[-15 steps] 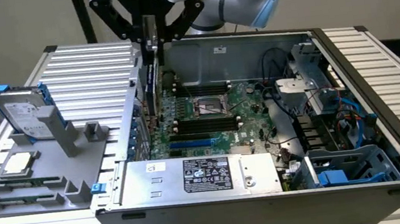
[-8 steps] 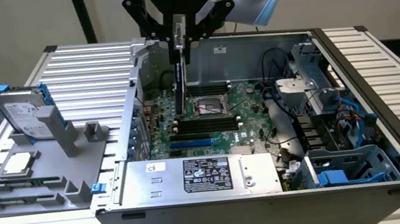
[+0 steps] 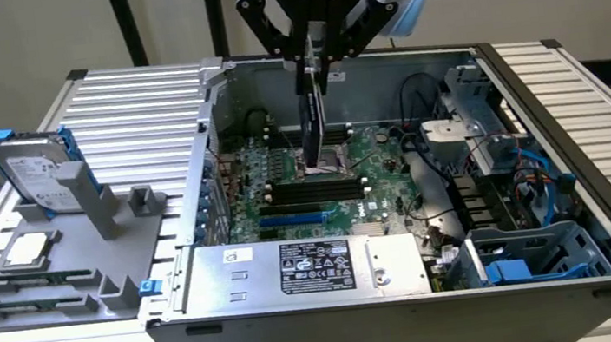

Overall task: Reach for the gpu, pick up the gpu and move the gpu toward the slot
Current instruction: 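Pick up the gpu and move the gpu toward the slot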

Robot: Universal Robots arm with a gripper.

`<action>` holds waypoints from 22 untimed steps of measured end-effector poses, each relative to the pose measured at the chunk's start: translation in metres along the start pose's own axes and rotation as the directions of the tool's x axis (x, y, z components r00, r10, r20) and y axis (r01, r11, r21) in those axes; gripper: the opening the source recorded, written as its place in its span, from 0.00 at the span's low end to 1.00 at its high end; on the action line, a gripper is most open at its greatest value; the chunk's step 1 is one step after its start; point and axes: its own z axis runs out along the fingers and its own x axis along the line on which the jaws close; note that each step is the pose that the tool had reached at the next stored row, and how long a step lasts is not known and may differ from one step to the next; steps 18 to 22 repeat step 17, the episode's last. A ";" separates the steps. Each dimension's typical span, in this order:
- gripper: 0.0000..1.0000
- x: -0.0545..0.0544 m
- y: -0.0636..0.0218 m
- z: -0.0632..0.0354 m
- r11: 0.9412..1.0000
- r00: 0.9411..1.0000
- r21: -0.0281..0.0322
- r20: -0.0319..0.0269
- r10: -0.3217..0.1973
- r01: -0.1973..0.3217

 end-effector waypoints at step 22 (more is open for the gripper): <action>0.26 -0.025 0.0128 0.0067 1.000 1.000 0.006 0.000 0.000 0.000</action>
